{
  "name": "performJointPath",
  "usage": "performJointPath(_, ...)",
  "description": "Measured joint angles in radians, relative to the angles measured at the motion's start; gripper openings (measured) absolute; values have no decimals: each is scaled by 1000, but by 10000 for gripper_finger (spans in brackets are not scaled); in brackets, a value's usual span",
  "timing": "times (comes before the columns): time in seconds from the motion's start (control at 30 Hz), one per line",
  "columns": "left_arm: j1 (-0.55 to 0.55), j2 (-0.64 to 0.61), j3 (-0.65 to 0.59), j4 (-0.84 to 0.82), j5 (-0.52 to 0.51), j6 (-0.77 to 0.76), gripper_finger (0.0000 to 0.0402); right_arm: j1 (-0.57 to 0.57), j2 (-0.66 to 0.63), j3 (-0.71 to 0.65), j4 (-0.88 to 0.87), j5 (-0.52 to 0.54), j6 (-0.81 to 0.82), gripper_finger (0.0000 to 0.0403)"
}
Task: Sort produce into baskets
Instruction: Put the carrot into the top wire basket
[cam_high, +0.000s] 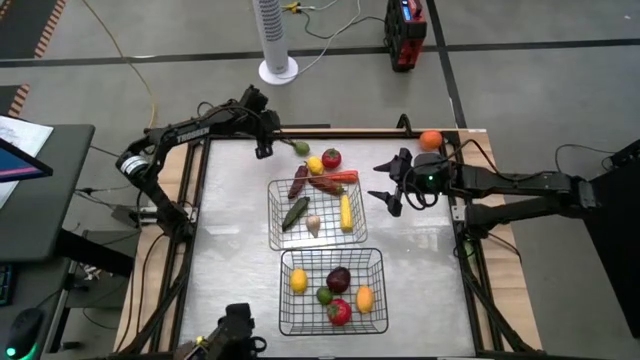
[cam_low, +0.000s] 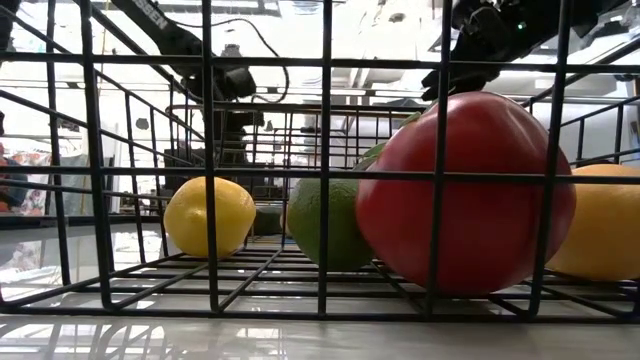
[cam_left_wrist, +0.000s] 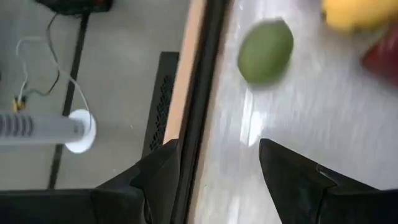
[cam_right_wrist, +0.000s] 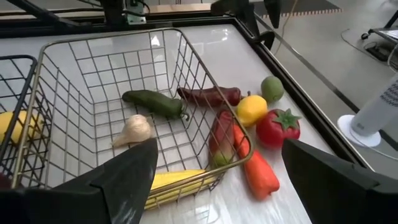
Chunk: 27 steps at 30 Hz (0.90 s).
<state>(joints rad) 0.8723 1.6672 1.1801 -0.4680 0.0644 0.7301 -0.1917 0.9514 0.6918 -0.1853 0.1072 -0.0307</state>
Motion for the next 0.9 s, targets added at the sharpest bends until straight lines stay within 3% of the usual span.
performJointPath(0.2, 9, 68, 0, 8, 52, 254, 208, 1, 13, 0, 10, -6, 3, 369)
performJointPath(0.33, 5, 95, 0, 10, 44, 318, 208, 1, 31, 0, 15, -6, 3, 369)
performJointPath(0.6, 38, 87, 0, 61, 45, 103, 208, -104, 71, -12, 124, -6, 8, 369)
performJointPath(0.7, 63, 64, 0, 83, 153, 32, 208, -171, 100, 2, 105, -19, 7, 369)
performJointPath(0.8, 87, 44, -19, 118, 284, -22, 208, -242, 147, 3, 82, -101, -22, 369)
performJointPath(0.9, 97, 6, -95, 219, 314, -52, 208, -307, 215, 3, 68, -208, -64, 369)
